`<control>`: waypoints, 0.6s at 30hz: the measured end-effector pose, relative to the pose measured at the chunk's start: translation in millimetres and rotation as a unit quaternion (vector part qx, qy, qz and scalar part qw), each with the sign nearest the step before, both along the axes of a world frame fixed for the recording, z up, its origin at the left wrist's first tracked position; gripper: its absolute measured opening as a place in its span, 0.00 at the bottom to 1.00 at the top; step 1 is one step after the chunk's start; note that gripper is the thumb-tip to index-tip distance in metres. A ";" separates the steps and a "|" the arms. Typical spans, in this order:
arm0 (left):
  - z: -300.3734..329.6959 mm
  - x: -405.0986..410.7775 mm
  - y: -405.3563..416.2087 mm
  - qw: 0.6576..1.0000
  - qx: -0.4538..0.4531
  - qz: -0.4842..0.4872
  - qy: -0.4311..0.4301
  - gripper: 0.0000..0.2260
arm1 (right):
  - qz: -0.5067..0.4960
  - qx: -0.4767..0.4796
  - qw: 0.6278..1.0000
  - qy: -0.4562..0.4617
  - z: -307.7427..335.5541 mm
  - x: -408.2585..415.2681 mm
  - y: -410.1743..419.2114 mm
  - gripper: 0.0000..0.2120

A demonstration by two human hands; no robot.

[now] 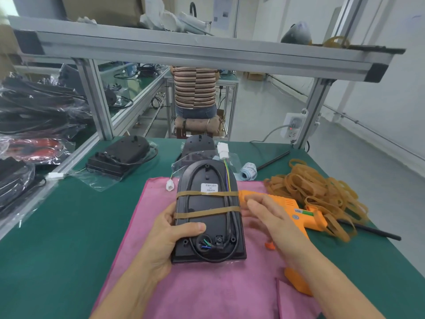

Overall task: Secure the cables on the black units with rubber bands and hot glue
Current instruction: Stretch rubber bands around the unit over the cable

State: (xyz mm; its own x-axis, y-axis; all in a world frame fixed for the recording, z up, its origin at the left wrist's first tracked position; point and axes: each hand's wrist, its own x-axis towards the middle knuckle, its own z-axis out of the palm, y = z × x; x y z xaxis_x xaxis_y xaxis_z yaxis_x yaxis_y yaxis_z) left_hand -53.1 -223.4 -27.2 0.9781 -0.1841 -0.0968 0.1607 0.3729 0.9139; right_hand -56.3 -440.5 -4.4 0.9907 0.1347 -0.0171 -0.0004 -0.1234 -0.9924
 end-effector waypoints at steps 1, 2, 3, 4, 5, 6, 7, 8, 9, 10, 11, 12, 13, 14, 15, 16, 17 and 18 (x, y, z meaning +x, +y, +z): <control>1.6 0.0 -0.6 1.000 0.001 -0.002 0.002 0.28 | 0.045 0.087 0.993 0.062 0.9 -1.3 5.1 0.14; 3.2 0.7 -1.7 1.000 0.003 -0.006 0.004 0.28 | 0.087 0.149 0.980 0.100 1.6 -3.1 10.3 0.18; 5.1 1.2 -3.0 1.000 0.004 -0.008 0.006 0.28 | 0.113 0.189 0.968 0.119 2.6 -4.5 16.1 0.20; 7.1 1.6 -4.2 1.000 0.004 -0.010 0.009 0.28 | 0.124 0.208 0.962 0.124 3.2 -4.6 21.1 0.21; 9.0 2.1 -5.4 1.000 0.000 -0.011 0.015 0.27 | 0.116 0.213 0.962 0.126 3.1 -3.5 24.8 0.21; 10.2 2.7 -5.8 1.000 -0.011 -0.011 0.026 0.27 | 0.100 0.216 0.963 0.125 1.8 -1.4 27.3 0.21; 12.2 2.6 -6.1 0.999 -0.030 -0.015 0.043 0.26 | 0.086 0.220 0.963 0.127 -0.1 0.9 29.3 0.21; 13.6 2.8 -6.0 0.996 -0.052 -0.027 0.061 0.23 | 0.080 0.225 0.962 0.133 -2.2 2.7 30.7 0.21; 15.0 2.8 -5.5 0.994 -0.068 -0.038 0.080 0.21 | 0.079 0.226 0.961 0.138 -3.4 4.0 32.0 0.21; 15.0 3.7 -4.1 0.992 -0.066 -0.040 0.097 0.20 | 0.081 0.222 0.961 0.141 -3.0 3.9 33.1 0.21; 14.2 5.3 -2.1 0.992 -0.052 -0.036 0.108 0.21 | 0.087 0.211 0.963 0.140 -2.7 3.4 34.3 0.19; 12.5 6.9 0.1 0.992 -0.034 -0.027 0.114 0.22 | 0.094 0.194 0.967 0.137 -2.3 2.2 35.4 0.18; 10.7 7.6 1.2 0.992 -0.022 -0.022 0.123 0.22 | 0.098 0.173 0.971 0.134 -2.8 1.5 35.4 0.17; 8.7 7.5 1.1 0.991 -0.017 -0.021 0.131 0.23 | 0.099 0.158 0.973 0.135 -3.6 1.2 34.6 0.17; 6.9 6.5 -0.4 0.990 -0.015 -0.020 0.140 0.23 | 0.095 0.152 0.974 0.141 -4.8 0.8 33.6 0.17; 4.9 5.2 -2.5 0.989 -0.015 -0.018 0.148 0.23 | 0.089 0.155 0.972 0.152 -6.4 0.5 32.3 0.17; 3.0 3.4 -5.5 0.987 -0.017 -0.012 0.159 0.23 | 0.085 0.162 0.969 0.166 -8.0 0.0 31.4 0.17; 1.0 1.8 -8.5 0.986 -0.020 -0.005 0.168 0.23 | 0.083 0.170 0.965 0.182 -9.3 -0.8 30.3 0.17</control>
